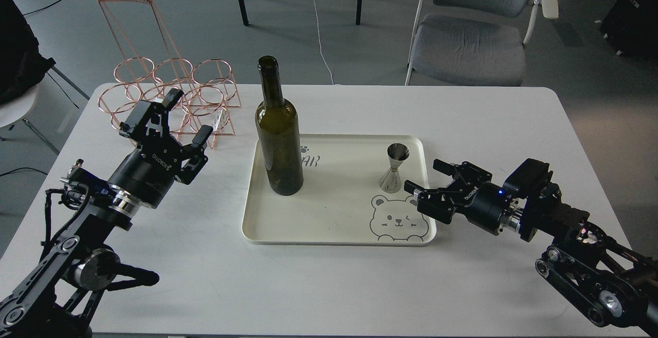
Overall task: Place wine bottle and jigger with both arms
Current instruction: 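Move the right gripper down toward the metal jigger on the tray, then close the right gripper around the metal jigger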
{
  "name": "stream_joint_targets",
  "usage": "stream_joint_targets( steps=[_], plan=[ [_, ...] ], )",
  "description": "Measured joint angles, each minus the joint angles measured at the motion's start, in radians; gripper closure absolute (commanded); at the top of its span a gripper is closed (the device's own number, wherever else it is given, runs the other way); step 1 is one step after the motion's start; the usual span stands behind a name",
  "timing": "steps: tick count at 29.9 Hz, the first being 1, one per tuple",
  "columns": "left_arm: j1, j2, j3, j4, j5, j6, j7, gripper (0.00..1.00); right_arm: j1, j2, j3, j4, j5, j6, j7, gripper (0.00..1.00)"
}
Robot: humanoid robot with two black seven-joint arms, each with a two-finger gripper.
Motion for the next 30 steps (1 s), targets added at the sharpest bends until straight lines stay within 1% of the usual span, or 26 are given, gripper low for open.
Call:
stream_joint_targets(
  steps=[9, 13, 19, 22, 26, 28, 30],
  plan=[
    [0.0, 0.003, -0.008, 0.0, 0.0, -0.001, 0.0, 0.02, 0.055, 0.072, -0.036, -0.089, 0.0, 0.01, 0.0, 0.01],
    [0.0, 0.003, -0.009, 0.0, 0.0, -0.001, 0.0, 0.02, 0.076, 0.104, -0.055, -0.134, 0.0, 0.011, 0.0, 0.07],
    [-0.003, 0.005, -0.009, 0.0, 0.0, -0.001, 0.0, 0.02, 0.118, 0.141, -0.087, -0.201, 0.0, -0.014, 0.0, 0.11],
    [-0.006, 0.006, -0.009, 0.0, 0.0, -0.001, 0.0, 0.02, 0.125, 0.157, -0.095, -0.22, 0.0, -0.033, 0.0, 0.16],
    [-0.007, 0.01, -0.009, 0.0, 0.0, -0.001, 0.0, 0.02, 0.136, 0.167, -0.102, -0.23, 0.0, -0.038, 0.0, 0.26],
    [-0.007, 0.011, -0.009, -0.001, 0.0, -0.001, 0.0, 0.02, 0.137, 0.168, -0.104, -0.234, 0.0, -0.039, 0.0, 0.33],
    [-0.007, 0.011, -0.009, -0.002, 0.0, -0.001, 0.0, 0.02, 0.139, 0.169, -0.104, -0.235, 0.0, -0.039, 0.0, 0.36]
  ],
)
